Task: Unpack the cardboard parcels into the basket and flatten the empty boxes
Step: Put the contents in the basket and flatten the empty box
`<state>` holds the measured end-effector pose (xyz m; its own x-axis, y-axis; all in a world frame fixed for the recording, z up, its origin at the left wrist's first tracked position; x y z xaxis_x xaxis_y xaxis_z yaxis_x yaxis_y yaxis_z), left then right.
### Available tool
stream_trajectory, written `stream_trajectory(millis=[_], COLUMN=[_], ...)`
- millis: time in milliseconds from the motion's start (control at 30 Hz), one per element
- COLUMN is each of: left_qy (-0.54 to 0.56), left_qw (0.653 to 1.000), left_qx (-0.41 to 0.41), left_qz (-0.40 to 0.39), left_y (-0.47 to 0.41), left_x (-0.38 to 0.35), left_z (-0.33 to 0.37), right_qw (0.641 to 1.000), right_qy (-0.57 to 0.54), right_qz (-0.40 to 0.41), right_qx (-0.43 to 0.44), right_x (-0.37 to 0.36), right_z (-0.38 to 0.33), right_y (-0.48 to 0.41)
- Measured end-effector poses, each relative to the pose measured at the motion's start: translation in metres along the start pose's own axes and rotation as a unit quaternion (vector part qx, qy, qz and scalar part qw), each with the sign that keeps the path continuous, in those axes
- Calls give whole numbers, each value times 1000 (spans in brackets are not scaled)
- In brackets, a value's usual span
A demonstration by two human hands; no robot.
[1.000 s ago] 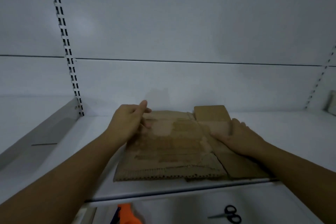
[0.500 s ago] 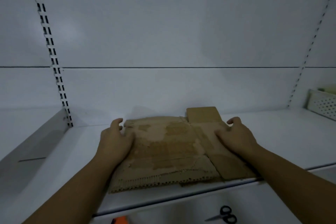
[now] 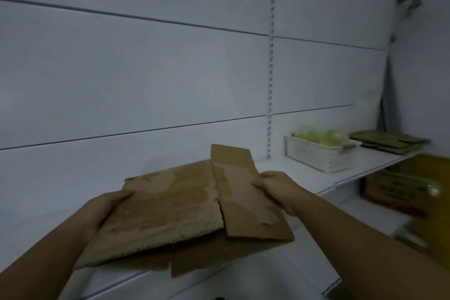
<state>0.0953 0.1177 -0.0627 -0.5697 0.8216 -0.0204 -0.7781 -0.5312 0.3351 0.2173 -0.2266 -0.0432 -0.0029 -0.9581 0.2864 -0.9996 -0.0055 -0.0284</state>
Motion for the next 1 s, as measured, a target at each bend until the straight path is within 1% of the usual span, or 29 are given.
stream_trajectory(millis=[67, 133, 200, 267, 367, 467, 633, 733, 867, 1000], left_qy=[-7, -10, -20, 3, 27, 28, 7, -3, -19, -45], left_qw=[999, 995, 989, 982, 972, 961, 945, 938, 920, 898], left_qx=[12, -1, -9, 8, 3, 13, 11, -7, -9, -7], left_qz=[-41, -98, -144, -189, -233, -276, -326, -348, -390, -437], left_y=[14, 32, 49, 64, 85, 108, 114, 99, 82, 94], left_x=[-65, -132, -191, -244, -324, -406, -525, -589, -674, -758], left_z=[-8, -11, -13, -21, -36, -57, -79, -76, -78, -83], right_qw=[999, 998, 998, 994, 982, 966, 939, 924, 902, 869], right_qy=[-32, -53, -27, 2, 41, 74, 120, 126, 157, 199], right_qz=[-3, 14, 56, 110, 178, 240, 309, 346, 379, 423], right_qx=[-3, -14, -21, -27, -36, -61, -92, -109, -133, -165], right_x=[54, 109, 170, 236, 326, 397, 483, 517, 557, 608], right_z=[9, 22, 37, 56, 85, 113, 149, 164, 178, 189], right_y=[2, 4, 8, 13, 21, 28, 26, 15, -5, -8])
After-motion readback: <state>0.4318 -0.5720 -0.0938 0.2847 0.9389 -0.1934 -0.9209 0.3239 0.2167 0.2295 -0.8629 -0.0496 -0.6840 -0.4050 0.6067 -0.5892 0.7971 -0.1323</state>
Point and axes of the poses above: each hand's wrist, its own y-axis away from the middle knuckle, its own x-axis out of the back of the hand, z = x × y, the point moved 8 cm from there along -y, towards the middle knuckle, and after that the axes turned 12 degrees about z, right-handed, at the moved point
